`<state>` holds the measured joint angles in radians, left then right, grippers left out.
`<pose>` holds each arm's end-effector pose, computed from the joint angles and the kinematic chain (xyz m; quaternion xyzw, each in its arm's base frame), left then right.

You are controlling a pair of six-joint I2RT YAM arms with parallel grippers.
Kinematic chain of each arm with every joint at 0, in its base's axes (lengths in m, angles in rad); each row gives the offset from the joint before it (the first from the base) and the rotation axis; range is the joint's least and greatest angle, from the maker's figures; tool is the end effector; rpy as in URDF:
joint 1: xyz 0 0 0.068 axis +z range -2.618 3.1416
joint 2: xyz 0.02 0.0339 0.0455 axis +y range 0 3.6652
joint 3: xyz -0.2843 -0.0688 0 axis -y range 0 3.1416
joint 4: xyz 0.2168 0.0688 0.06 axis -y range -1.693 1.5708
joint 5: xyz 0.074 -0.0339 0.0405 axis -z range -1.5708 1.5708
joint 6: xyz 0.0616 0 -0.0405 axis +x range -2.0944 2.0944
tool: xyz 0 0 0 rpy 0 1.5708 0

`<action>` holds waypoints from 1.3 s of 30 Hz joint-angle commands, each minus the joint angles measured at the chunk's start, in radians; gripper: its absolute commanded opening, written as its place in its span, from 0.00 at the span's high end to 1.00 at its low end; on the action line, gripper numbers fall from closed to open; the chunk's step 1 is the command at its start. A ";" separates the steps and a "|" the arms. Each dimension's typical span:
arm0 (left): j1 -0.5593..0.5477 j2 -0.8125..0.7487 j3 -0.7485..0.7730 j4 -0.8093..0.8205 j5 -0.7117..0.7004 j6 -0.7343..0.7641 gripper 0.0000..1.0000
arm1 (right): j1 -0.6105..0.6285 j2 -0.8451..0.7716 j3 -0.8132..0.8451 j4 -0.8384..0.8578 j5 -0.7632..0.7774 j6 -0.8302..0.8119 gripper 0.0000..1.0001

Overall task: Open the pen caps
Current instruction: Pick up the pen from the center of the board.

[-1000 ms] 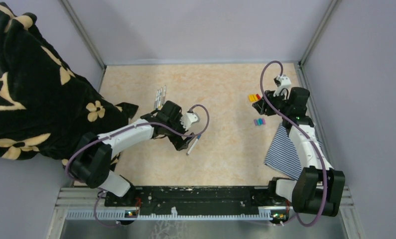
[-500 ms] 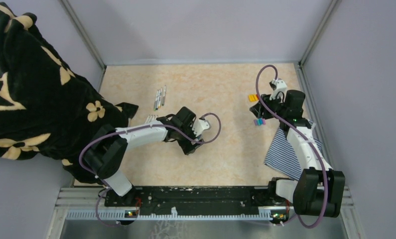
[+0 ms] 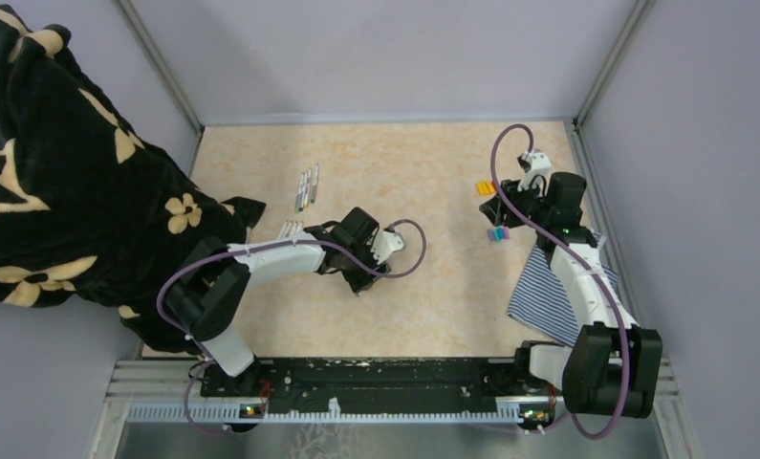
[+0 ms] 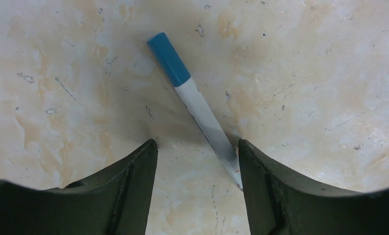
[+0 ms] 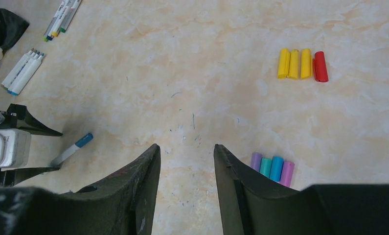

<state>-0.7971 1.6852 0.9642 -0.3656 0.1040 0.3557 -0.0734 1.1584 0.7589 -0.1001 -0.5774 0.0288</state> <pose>0.2176 -0.2319 0.1782 0.5388 0.8061 -0.1016 0.2226 0.2412 0.0160 0.2847 -0.1030 0.8307 0.2339 0.4946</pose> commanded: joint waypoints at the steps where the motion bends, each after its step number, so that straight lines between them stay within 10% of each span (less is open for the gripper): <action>1: -0.007 0.030 -0.012 0.011 -0.007 -0.001 0.34 | 0.013 -0.042 -0.004 0.043 -0.003 -0.007 0.56; 13: -0.007 0.059 -0.007 0.007 -0.016 -0.007 0.71 | 0.016 -0.041 -0.003 0.051 -0.016 -0.006 0.54; 19: -0.007 0.060 0.002 0.003 -0.009 -0.010 1.00 | 0.021 -0.024 0.006 0.043 -0.083 -0.002 0.38; 39: 0.007 -0.143 0.112 -0.008 0.065 0.138 1.00 | 0.110 0.163 0.116 0.006 -0.344 0.124 0.30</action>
<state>-0.7940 1.5948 1.0073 -0.3630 0.1139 0.4309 0.0010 1.3037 0.8021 -0.1211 -0.8543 0.1181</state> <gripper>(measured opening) 0.024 0.696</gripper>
